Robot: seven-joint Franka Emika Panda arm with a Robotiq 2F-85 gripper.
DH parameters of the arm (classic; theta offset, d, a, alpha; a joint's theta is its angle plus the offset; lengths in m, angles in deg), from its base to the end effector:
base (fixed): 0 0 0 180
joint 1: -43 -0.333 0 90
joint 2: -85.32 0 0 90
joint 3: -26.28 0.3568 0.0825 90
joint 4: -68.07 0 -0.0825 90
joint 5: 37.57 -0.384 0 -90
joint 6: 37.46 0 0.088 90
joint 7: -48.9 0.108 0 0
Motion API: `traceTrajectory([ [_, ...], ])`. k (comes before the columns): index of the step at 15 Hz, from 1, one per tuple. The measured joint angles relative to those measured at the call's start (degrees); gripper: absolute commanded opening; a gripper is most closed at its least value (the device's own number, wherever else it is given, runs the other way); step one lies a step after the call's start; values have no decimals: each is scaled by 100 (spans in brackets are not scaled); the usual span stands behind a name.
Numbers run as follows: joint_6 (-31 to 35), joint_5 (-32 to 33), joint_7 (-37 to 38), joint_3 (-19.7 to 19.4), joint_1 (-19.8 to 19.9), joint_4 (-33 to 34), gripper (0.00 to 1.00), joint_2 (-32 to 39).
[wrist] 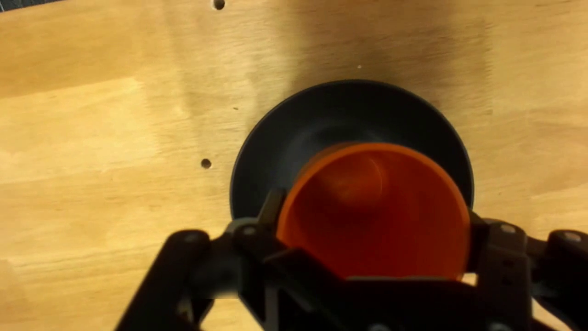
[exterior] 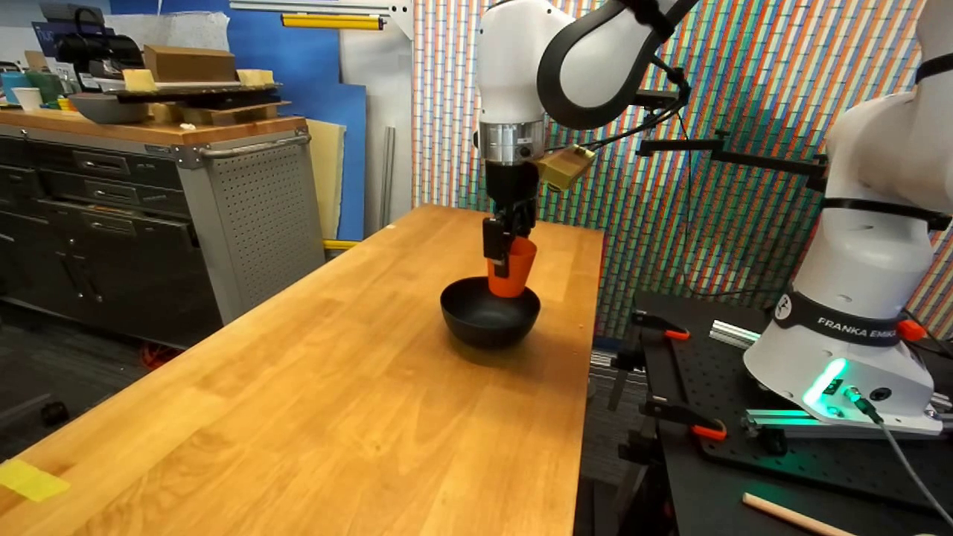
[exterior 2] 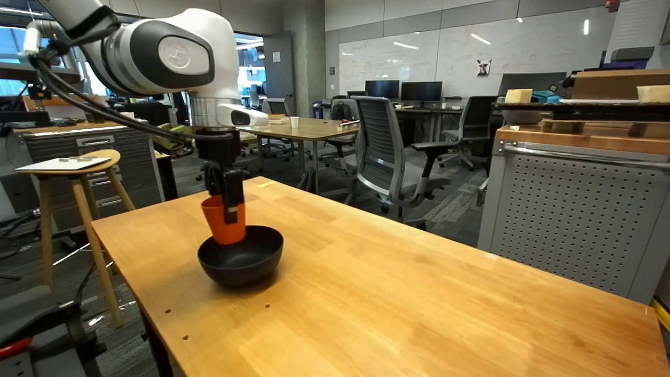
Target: Put the orange cup inside the black bowl
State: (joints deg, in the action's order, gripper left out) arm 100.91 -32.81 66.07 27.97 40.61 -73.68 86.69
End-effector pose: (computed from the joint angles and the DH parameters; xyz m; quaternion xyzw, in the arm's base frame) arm 0.4651 0.0327 0.3152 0.9954 -0.0818 -0.0359 0.0331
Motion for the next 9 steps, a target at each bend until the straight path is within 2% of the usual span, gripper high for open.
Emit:
traceTrajectory([
  [5, 295, -171, -493, 9, 1, 252, 53, 810],
  [6, 366, -171, -540, 0, 4, 327, 94, 983],
  [9, 411, -172, -689, -50, 41, 574, 100, 1419],
])
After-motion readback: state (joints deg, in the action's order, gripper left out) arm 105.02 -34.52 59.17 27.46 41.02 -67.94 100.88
